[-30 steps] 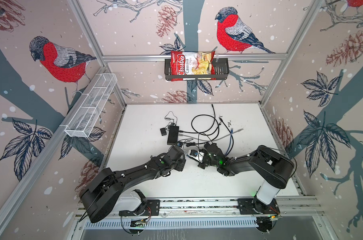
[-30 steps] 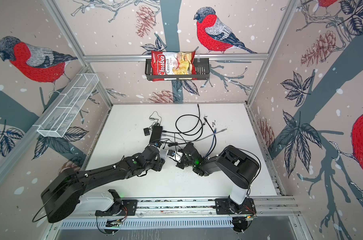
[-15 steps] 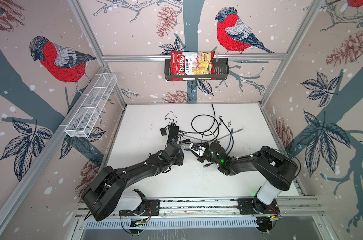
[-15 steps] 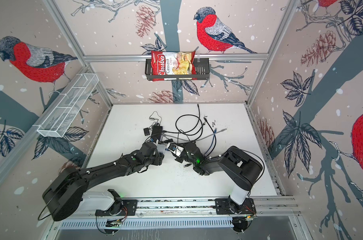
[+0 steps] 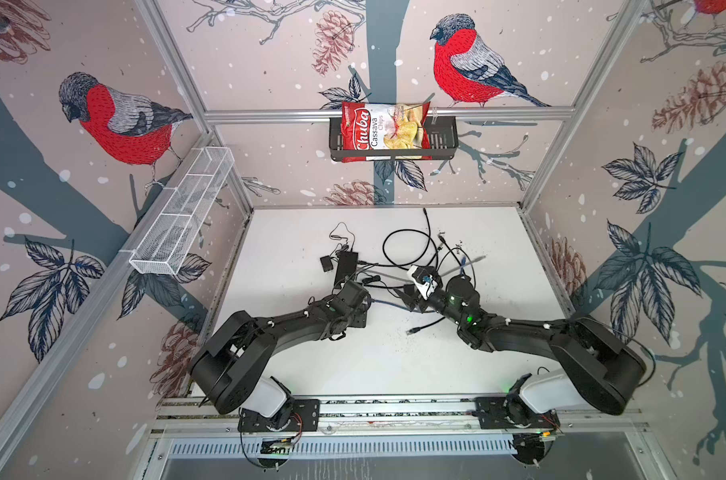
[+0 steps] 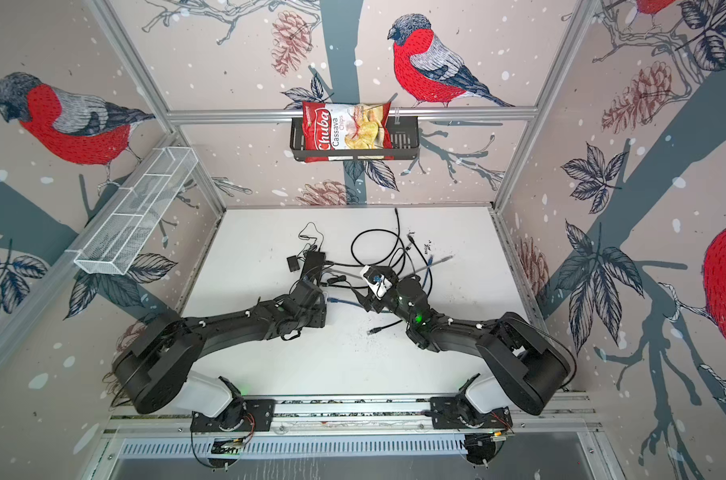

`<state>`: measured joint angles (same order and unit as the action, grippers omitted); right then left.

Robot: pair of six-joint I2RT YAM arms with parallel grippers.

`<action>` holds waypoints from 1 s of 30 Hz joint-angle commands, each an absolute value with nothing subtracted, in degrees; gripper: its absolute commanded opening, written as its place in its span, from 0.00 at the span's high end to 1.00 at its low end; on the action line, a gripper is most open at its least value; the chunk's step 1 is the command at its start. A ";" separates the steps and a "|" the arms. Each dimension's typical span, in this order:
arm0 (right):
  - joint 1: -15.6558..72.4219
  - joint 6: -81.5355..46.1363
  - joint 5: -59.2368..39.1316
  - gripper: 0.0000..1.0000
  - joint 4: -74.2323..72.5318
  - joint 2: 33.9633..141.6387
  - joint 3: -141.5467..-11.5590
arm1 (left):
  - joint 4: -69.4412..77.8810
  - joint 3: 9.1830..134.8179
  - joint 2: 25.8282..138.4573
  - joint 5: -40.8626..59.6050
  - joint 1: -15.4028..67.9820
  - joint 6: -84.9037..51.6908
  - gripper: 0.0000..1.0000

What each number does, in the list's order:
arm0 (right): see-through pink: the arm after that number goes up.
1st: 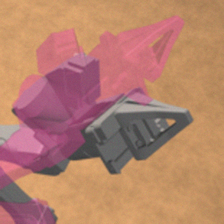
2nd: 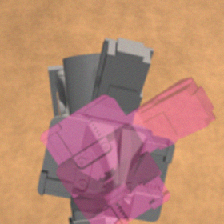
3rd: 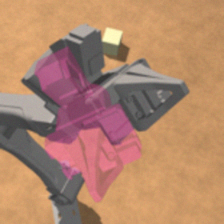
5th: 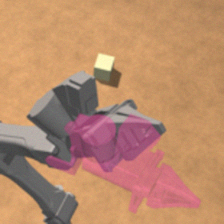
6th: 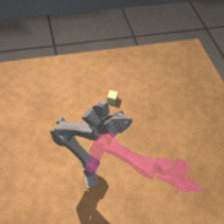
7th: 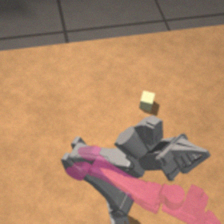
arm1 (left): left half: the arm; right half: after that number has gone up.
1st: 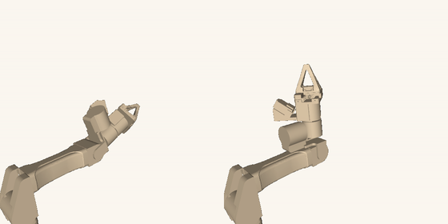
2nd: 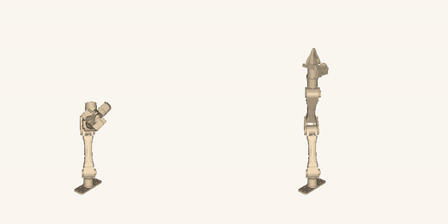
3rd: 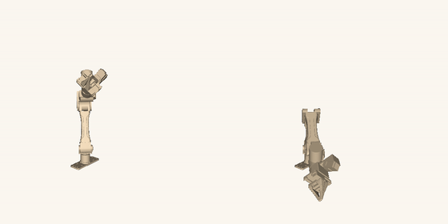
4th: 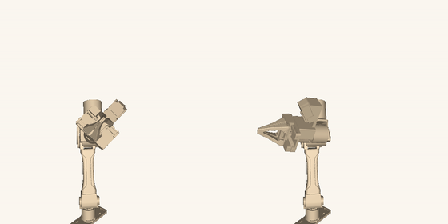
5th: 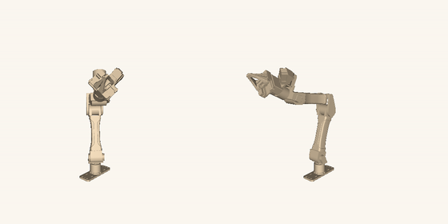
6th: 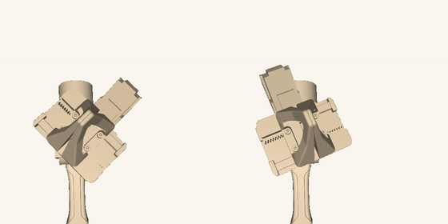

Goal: Insert the plug into the switch port
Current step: 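Open the right gripper and draw it back from the router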

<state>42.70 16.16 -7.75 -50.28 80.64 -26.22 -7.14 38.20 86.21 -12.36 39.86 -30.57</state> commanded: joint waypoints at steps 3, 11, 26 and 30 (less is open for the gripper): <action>42.10 12.24 -6.70 0.00 -47.01 75.71 -25.84 | -8.57 39.46 87.63 -14.27 39.72 -31.15 0.27; 41.50 10.35 -0.70 0.00 -40.37 68.19 -27.43 | -9.40 40.21 86.01 -15.47 39.73 -30.88 0.03; 39.37 -12.79 19.02 0.01 -26.19 65.10 -32.72 | 4.38 34.43 74.59 -5.84 40.99 -20.05 0.02; 36.62 -17.09 16.12 0.01 -19.33 65.31 -34.21 | 8.56 33.41 73.89 -10.42 46.67 -15.15 0.02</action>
